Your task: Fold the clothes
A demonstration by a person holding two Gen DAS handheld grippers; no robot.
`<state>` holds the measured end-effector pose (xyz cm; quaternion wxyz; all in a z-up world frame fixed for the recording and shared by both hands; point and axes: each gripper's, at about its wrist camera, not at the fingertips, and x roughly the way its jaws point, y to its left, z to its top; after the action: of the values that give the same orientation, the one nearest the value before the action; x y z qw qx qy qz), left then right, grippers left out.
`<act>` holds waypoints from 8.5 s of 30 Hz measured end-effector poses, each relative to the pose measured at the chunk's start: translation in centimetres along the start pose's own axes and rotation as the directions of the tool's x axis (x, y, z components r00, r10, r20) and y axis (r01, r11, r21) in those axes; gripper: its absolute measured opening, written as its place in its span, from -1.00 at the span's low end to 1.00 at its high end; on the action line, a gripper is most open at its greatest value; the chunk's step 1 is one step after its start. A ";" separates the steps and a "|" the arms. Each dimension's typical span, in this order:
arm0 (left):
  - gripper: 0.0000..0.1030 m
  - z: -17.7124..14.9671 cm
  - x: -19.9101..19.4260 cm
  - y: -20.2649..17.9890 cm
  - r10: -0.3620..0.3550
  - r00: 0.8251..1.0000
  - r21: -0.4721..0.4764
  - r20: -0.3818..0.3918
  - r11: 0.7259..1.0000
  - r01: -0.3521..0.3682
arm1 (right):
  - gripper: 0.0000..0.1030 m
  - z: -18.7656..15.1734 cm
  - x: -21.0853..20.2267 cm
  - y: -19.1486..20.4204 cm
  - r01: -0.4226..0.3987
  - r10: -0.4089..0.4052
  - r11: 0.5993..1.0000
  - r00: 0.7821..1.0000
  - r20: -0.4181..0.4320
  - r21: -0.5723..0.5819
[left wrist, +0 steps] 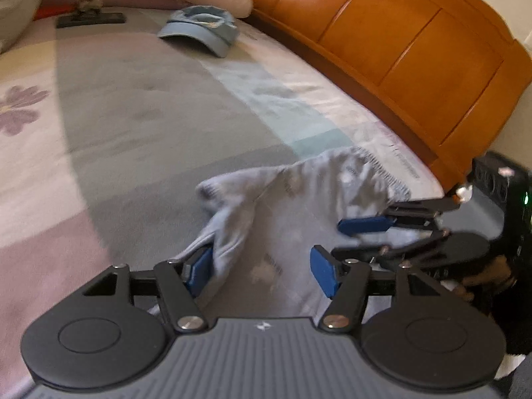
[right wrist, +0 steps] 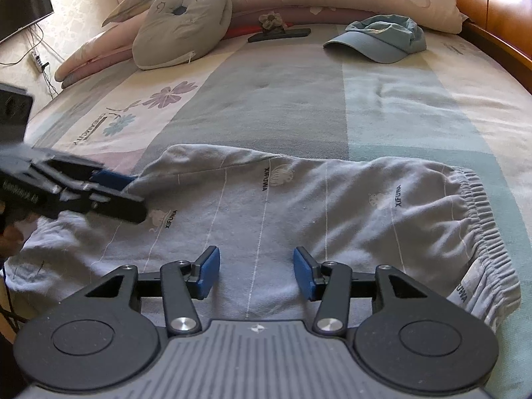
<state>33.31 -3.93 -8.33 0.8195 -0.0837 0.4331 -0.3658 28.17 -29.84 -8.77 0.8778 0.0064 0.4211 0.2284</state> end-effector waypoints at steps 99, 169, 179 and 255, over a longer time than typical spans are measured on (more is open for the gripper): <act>0.48 -17.4 -21.3 -0.8 0.687 0.727 -0.474 0.001 0.640 -0.605 | -0.49 6.4 8.5 21.8 -0.430 0.434 0.540 0.879 -0.198 -0.724; 0.50 -23.5 -27.9 4.6 0.645 0.755 -0.504 0.122 0.695 -0.512 | -0.69 8.3 10.9 34.6 -0.458 0.388 0.495 0.877 -0.284 -0.738; 0.55 -23.0 -26.1 5.3 0.659 0.750 -0.385 0.054 0.707 -0.594 | -0.48 3.6 4.3 25.4 -0.353 0.196 0.667 0.933 -0.303 -0.656; 0.81 -17.3 -21.5 4.1 0.507 0.854 -0.336 0.117 0.830 -0.446 | 0.84 1.9 7.3 22.8 -0.183 0.124 0.891 0.979 -0.164 -0.416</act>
<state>14.46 16.52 -6.81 0.9023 -0.1307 0.4050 -0.0693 24.55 -6.07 -8.28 0.8067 -0.1686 0.4163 0.3840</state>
